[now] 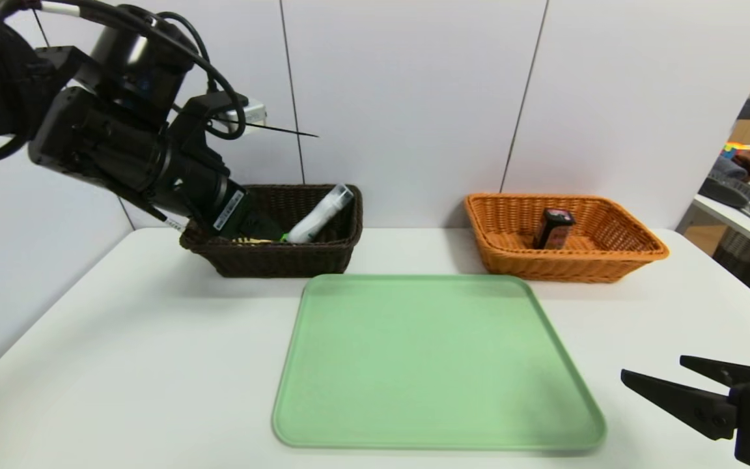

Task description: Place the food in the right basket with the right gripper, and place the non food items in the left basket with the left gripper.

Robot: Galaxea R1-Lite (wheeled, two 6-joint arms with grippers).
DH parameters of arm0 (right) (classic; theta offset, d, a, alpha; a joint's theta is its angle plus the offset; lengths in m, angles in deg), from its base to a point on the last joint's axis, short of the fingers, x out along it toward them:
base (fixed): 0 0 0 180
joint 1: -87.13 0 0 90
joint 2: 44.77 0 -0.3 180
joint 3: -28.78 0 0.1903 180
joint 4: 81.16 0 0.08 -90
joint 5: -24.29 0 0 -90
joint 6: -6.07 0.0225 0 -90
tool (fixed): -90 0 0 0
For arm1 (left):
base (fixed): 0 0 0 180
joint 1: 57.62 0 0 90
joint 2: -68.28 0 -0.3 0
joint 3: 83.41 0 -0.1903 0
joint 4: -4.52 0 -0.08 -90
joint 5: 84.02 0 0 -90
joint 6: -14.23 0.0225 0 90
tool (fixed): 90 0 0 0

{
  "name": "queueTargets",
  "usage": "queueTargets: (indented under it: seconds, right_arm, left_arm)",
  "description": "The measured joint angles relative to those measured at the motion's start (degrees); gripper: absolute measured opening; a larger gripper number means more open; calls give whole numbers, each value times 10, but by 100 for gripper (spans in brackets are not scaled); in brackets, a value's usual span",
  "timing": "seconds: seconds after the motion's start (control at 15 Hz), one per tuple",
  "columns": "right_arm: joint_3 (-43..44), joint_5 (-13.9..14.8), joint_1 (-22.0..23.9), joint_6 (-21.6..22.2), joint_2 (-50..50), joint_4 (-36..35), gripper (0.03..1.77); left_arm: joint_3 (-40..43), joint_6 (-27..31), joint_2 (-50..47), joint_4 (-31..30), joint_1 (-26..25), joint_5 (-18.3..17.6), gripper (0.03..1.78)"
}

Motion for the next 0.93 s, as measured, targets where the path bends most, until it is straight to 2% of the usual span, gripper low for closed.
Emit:
queueTargets:
  seconds: [0.13,0.53,0.8,0.93]
  right_arm:
    - [-3,-3,0,0,-9,1,170]
    - [-2,1,-5,-1,-31,0,170]
    - [0,4,-4,-6,-56,7,170]
    - [-4,10,-1,-11,-78,12,170]
  left_arm:
    - [49,-44,-47,1,11,0,164]
    - [215,-69,-202,1,53,4,167]
    - [305,-95,-303,2,25,75,168]
    - [356,-99,-358,2,-11,89,169]
